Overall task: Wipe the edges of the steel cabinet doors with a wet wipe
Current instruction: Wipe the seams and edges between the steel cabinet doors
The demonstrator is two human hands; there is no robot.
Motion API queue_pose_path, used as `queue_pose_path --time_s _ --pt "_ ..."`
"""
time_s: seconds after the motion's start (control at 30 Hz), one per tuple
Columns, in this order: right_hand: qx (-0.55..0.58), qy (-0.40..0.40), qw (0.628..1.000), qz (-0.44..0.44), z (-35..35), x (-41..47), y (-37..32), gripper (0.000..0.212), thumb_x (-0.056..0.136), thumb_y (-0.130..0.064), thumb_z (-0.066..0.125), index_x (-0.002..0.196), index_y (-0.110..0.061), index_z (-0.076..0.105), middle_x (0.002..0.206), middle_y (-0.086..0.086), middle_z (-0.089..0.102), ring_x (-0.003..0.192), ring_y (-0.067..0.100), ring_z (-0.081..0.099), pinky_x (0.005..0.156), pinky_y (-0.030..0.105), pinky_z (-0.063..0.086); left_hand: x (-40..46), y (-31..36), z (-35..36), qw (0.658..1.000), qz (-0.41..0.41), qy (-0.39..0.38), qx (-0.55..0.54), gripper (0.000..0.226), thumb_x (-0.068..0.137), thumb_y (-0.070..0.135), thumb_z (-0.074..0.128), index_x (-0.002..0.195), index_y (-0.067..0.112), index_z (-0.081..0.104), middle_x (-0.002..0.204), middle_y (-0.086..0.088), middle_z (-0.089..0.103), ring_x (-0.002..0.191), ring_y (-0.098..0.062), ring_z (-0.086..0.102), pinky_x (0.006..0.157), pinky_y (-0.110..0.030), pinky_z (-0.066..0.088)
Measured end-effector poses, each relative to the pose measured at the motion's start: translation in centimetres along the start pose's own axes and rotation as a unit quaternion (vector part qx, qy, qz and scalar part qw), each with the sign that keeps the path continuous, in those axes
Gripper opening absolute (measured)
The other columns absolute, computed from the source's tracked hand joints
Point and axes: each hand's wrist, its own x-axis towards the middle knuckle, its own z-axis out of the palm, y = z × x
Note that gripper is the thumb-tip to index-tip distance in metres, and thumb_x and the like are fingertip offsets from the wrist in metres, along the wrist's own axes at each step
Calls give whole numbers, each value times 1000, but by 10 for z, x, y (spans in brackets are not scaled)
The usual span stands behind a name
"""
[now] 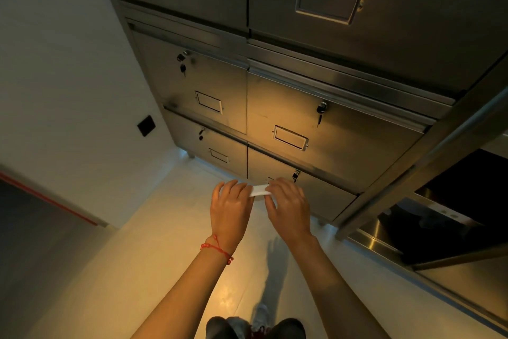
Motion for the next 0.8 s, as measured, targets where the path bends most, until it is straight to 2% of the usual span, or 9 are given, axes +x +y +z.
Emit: queue_pose_path --time_s 0.17,0.27,0.47,0.57,0.67,0.8 --pt "6 5 999 -52 -6 17 9 18 65 -1 80 81 -3 71 85 11 71 87 24 68 82 38 51 17 10 3 999 23 28 -2 28 57 9 87 81 8 74 82 -7 72 79 -25 68 78 -39 51" --pt "49 13 997 -62 -10 27 12 16 67 -1 79 81 -3 71 85 10 71 87 25 67 82 37 51 24 12 0 999 24 45 -8 28 56 7 88 81 9 74 79 -5 72 75 -23 68 76 -36 51" --pt "217 -20 976 33 -12 47 14 23 73 -4 77 94 -5 69 95 7 68 91 23 63 79 38 53 39 5 -8 994 1 71 -80 27 60 -3 84 82 8 74 75 -4 71 66 -21 67 73 -27 37" --pt "264 -27 962 64 -12 60 12 25 73 -1 75 97 -5 69 98 6 67 93 21 61 81 35 52 47 -1 -12 990 15 90 -106 17 69 2 75 85 8 74 79 -3 72 69 -21 67 71 -26 38" --pt "267 -9 963 21 -11 71 5 24 70 6 74 92 -2 71 94 9 69 92 21 62 81 30 51 56 -11 -13 987 35 108 -113 16 73 8 70 88 8 74 83 -3 72 75 -22 67 74 -26 39" --pt "221 31 974 -32 -7 87 -3 25 66 12 74 86 -1 73 88 9 71 90 24 64 81 31 50 66 -29 -13 985 49 118 -120 28 66 0 81 92 7 73 89 -6 72 83 -22 66 76 -28 40"
